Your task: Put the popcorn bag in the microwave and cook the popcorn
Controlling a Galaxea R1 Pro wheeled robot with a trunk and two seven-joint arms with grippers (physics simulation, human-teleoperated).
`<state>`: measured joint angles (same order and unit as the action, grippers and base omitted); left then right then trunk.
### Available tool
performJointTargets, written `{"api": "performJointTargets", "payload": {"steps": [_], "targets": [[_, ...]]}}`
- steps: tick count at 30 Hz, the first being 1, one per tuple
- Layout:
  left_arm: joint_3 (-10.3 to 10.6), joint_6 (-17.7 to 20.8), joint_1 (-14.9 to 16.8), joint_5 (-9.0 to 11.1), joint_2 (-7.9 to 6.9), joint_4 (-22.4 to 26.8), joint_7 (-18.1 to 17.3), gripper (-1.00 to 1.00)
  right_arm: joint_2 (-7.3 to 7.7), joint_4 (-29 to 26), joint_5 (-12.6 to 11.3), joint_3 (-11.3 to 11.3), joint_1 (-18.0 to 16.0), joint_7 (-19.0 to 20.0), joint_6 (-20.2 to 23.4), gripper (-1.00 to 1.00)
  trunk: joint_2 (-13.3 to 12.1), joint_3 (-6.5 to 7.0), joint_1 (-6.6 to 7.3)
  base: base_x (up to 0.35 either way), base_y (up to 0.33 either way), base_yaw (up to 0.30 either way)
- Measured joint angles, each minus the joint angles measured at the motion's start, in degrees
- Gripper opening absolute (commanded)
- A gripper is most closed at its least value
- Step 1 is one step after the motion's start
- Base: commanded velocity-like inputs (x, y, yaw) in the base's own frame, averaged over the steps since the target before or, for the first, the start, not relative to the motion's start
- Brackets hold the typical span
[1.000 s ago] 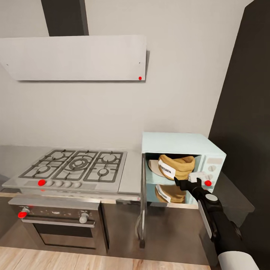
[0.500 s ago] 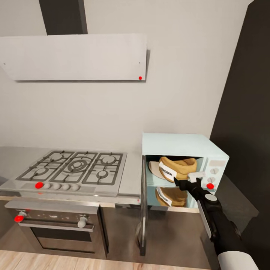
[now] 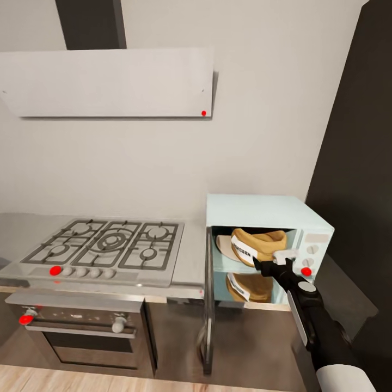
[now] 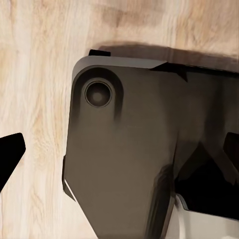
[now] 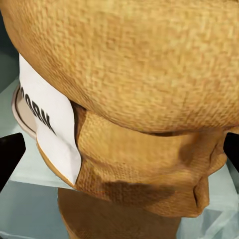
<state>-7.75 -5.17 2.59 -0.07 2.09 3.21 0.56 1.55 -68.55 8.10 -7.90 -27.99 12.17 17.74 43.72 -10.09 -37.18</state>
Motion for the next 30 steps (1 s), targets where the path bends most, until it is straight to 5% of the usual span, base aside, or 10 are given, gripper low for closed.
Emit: {"api": "performJointTargets", "payload": {"steps": [30], "targets": [[0.1,0.3,0.0,-0.2,0.0,-0.1,-0.1,1.0,-0.11,0.0,0.1,0.3,0.0,0.0,0.0,1.0,0.0,0.0,-0.01,0.092,0.0,0.0]]}}
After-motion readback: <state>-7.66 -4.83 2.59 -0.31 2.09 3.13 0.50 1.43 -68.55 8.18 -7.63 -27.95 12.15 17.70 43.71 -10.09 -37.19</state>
